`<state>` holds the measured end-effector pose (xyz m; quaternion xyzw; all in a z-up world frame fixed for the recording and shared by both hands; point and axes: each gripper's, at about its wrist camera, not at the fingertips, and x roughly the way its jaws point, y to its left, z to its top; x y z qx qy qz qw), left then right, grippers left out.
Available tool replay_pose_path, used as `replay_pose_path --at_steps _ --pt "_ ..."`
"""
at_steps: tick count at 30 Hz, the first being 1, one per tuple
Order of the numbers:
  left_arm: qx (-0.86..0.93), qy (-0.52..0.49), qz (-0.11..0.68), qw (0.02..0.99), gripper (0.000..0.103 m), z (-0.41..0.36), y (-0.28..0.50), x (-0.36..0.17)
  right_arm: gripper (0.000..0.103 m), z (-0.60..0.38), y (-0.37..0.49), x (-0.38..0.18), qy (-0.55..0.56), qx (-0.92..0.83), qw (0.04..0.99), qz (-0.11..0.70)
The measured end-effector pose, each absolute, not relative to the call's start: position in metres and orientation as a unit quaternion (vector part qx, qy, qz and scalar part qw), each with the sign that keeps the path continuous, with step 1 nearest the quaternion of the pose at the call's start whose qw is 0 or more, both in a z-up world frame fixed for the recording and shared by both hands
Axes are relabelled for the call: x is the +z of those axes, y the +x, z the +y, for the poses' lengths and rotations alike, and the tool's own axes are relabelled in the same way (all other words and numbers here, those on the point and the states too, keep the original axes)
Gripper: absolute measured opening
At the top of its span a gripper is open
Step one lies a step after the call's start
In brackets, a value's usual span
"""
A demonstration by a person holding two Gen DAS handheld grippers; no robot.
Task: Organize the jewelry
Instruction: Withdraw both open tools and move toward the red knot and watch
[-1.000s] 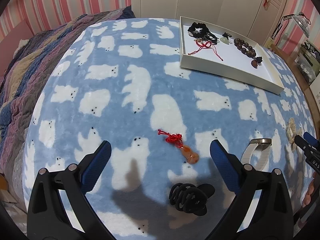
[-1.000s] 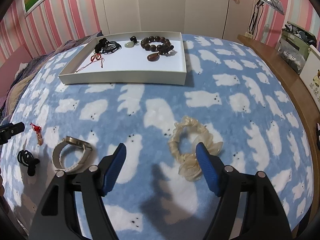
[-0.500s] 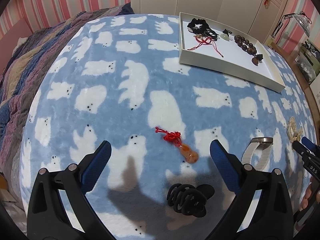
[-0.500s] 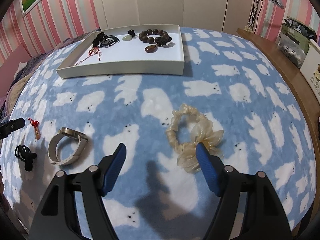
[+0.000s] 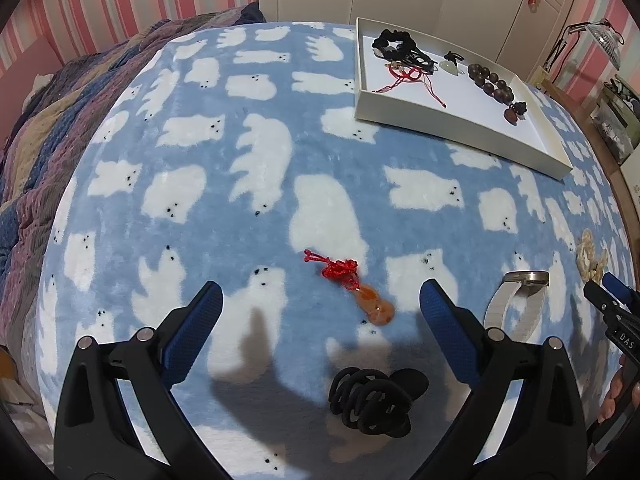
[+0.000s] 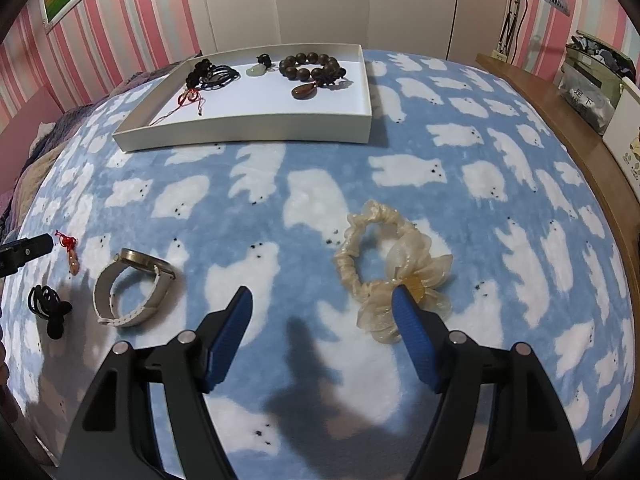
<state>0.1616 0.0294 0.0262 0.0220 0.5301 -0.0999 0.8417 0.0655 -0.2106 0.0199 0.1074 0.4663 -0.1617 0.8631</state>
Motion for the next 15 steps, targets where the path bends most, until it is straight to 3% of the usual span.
replay_pose_path --at_steps 15 --pt "-0.103 0.028 0.537 0.837 0.097 0.027 0.164 0.02 0.072 -0.191 0.072 0.018 0.1 -0.141 0.863 0.474"
